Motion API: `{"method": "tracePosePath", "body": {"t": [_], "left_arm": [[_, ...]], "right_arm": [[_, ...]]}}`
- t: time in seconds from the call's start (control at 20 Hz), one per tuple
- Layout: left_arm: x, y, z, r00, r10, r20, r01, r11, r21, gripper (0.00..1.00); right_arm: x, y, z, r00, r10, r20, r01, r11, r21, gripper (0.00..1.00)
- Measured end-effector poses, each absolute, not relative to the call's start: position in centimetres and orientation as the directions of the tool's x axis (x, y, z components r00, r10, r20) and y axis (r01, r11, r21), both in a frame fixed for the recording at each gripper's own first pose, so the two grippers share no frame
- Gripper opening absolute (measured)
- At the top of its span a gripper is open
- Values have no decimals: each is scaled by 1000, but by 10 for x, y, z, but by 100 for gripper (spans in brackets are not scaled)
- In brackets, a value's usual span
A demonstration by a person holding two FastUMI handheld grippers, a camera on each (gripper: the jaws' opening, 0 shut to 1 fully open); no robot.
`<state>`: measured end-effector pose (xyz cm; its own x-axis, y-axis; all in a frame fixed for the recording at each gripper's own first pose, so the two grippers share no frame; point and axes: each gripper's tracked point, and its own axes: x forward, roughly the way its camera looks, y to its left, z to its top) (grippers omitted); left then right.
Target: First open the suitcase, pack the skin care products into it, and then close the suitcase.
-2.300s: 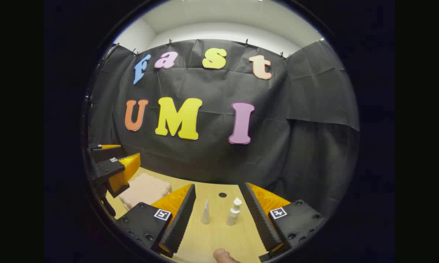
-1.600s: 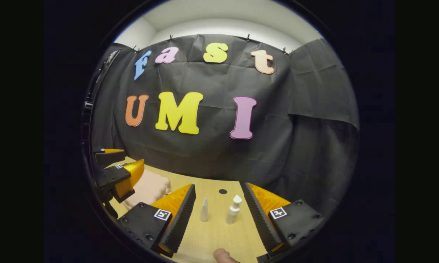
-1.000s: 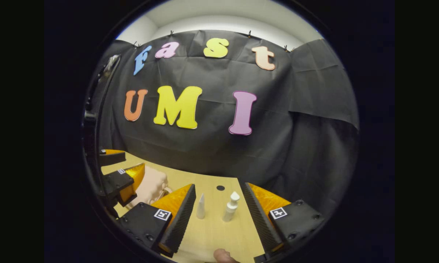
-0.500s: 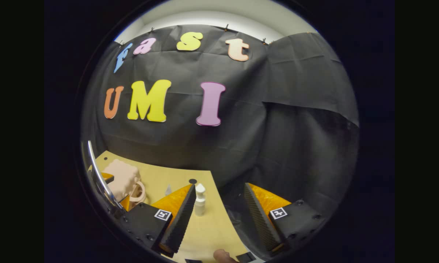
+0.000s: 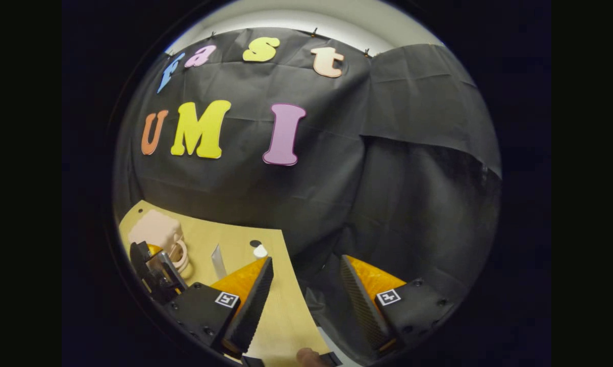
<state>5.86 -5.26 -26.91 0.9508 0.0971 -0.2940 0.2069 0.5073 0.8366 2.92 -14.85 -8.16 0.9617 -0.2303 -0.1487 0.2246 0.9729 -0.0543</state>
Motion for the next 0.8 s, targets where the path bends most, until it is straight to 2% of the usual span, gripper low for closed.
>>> {"method": "tracePosePath", "body": {"t": [0.1,0.25,0.3,0.35,0.5,0.65,0.8], "left_arm": [[63,-50,-277,941,135,-310,217,461,861,90],[75,-42,-278,931,187,-314,225,382,896,72],[77,-43,-279,929,195,-316,232,357,905,72],[78,-46,-283,926,194,-322,245,338,909,63],[81,-46,-284,923,213,-320,260,268,928,46],[83,-46,-281,925,233,-300,249,223,942,18],[82,-47,-278,921,254,-297,249,205,947,11]], "right_arm": [[34,-151,-84,964,-217,-155,211,976,-57,79],[42,-157,-88,967,-197,-164,191,980,-55,79],[45,-159,-90,968,-189,-166,182,982,-57,79],[48,-160,-90,970,-178,-168,170,984,-58,79],[56,-166,-98,974,-142,-177,133,989,-61,79],[65,-169,-100,980,-93,-176,88,995,-38,79],[73,-171,-107,982,-43,-182,41,999,-15,79]]}}
